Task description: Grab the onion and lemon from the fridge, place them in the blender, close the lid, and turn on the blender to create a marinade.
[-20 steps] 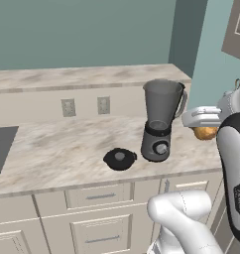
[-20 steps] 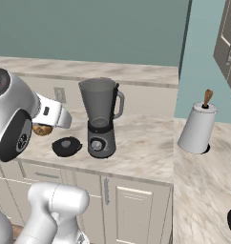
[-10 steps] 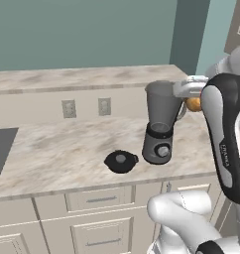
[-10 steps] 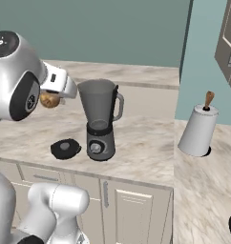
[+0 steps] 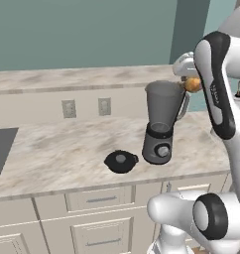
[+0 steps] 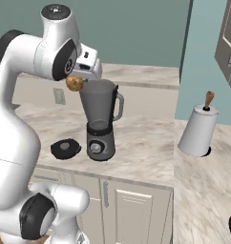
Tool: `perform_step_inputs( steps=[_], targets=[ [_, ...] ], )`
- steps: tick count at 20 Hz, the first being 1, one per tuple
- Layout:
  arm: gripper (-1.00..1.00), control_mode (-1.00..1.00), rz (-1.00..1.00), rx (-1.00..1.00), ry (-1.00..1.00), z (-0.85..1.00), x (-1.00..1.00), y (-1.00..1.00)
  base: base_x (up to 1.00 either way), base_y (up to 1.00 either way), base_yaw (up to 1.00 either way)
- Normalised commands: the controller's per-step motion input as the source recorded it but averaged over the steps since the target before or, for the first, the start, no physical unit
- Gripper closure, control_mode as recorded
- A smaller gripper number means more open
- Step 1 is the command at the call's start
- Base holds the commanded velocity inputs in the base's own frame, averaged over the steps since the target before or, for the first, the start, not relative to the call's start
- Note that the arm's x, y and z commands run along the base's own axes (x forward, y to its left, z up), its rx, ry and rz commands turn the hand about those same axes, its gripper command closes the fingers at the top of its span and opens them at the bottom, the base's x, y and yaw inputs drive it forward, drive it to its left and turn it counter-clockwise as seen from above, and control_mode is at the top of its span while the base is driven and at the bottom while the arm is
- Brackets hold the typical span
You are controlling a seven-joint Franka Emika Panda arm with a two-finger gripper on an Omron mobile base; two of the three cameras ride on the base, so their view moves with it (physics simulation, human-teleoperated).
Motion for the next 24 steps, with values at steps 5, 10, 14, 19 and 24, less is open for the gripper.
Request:
perform_step_inputs(
  steps=[5, 10, 14, 19, 24],
  targets=[
    [1.0, -1.0, -0.01, -0.08, 0.05, -0.23, 0.81, 0.0, 0.0, 0.0, 0.0],
    [1.0, -1.0, 0.0, -0.06, 0.05, -0.72, 0.61, 0.0, 0.0, 0.0, 0.0],
    [1.0, -1.0, 0.0, -0.07, 0.01, -0.53, 0.64, 0.0, 0.0, 0.0, 0.0],
    [1.0, -1.0, 0.0, -0.05, 0.0, -0.38, 0.53, 0.0, 0.0, 0.0, 0.0],
    [1.0, -1.0, 0.0, -0.05, 0.0, -0.18, 0.39, 0.0, 0.0, 0.0, 0.0]
  ],
)
